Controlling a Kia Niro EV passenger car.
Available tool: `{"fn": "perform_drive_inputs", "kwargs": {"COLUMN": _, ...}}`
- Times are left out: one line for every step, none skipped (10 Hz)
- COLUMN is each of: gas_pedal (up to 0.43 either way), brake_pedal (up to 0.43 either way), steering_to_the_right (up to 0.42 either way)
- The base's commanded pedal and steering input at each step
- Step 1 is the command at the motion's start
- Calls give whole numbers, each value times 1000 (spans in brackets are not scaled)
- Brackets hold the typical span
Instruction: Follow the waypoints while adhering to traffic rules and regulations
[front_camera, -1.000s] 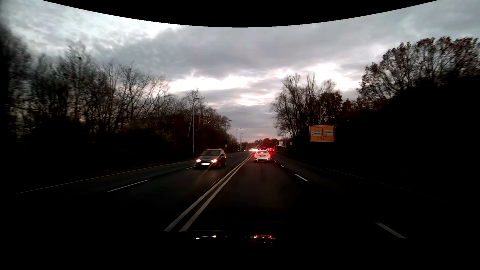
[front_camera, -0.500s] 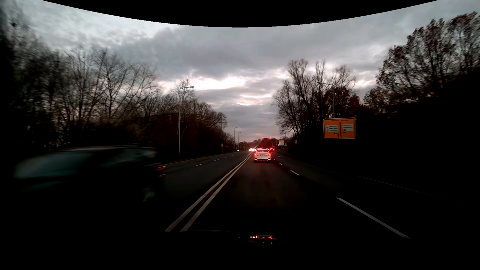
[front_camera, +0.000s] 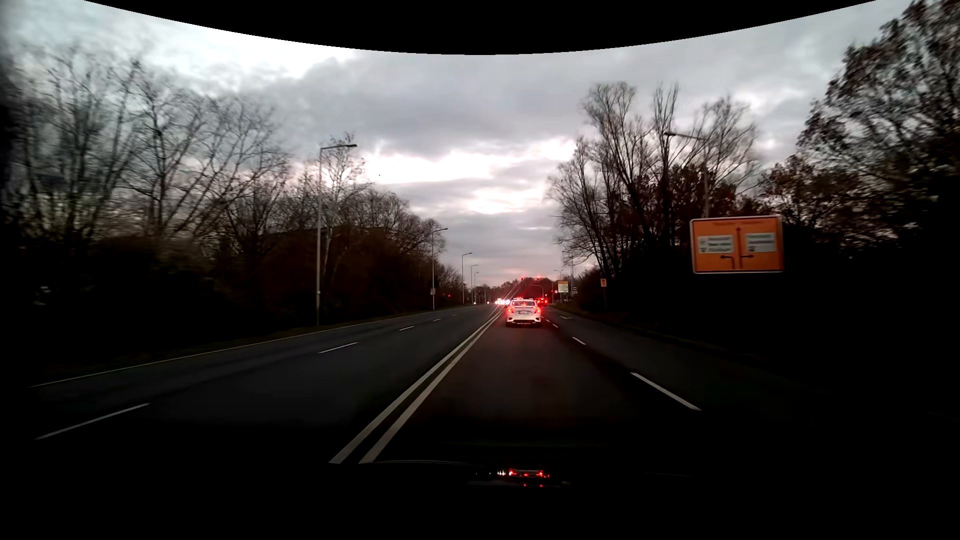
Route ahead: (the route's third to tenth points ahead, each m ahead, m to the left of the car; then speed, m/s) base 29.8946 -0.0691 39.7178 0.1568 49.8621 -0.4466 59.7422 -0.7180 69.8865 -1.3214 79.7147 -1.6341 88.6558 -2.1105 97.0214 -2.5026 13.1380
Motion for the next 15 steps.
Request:
{"fn": "perform_drive_inputs", "kwargs": {"gas_pedal": 0, "brake_pedal": 98, "steering_to_the_right": 6}}
{"fn": "perform_drive_inputs", "kwargs": {"gas_pedal": 0, "brake_pedal": 104, "steering_to_the_right": 7}}
{"fn": "perform_drive_inputs", "kwargs": {"gas_pedal": 0, "brake_pedal": 110, "steering_to_the_right": 6}}
{"fn": "perform_drive_inputs", "kwargs": {"gas_pedal": 0, "brake_pedal": 122, "steering_to_the_right": 6}}
{"fn": "perform_drive_inputs", "kwargs": {"gas_pedal": 0, "brake_pedal": 128, "steering_to_the_right": 7}}
{"fn": "perform_drive_inputs", "kwargs": {"gas_pedal": 0, "brake_pedal": 134, "steering_to_the_right": 6}}
{"fn": "perform_drive_inputs", "kwargs": {"gas_pedal": 0, "brake_pedal": 134, "steering_to_the_right": 6}}
{"fn": "perform_drive_inputs", "kwargs": {"gas_pedal": 0, "brake_pedal": 140, "steering_to_the_right": 6}}
{"fn": "perform_drive_inputs", "kwargs": {"gas_pedal": 0, "brake_pedal": 140, "steering_to_the_right": 5}}
{"fn": "perform_drive_inputs", "kwargs": {"gas_pedal": 0, "brake_pedal": 146, "steering_to_the_right": 5}}
{"fn": "perform_drive_inputs", "kwargs": {"gas_pedal": 0, "brake_pedal": 146, "steering_to_the_right": 4}}
{"fn": "perform_drive_inputs", "kwargs": {"gas_pedal": 0, "brake_pedal": 152, "steering_to_the_right": 4}}
{"fn": "perform_drive_inputs", "kwargs": {"gas_pedal": 0, "brake_pedal": 152, "steering_to_the_right": 3}}
{"fn": "perform_drive_inputs", "kwargs": {"gas_pedal": 0, "brake_pedal": 152, "steering_to_the_right": 2}}
{"fn": "perform_drive_inputs", "kwargs": {"gas_pedal": 0, "brake_pedal": 152, "steering_to_the_right": 2}}
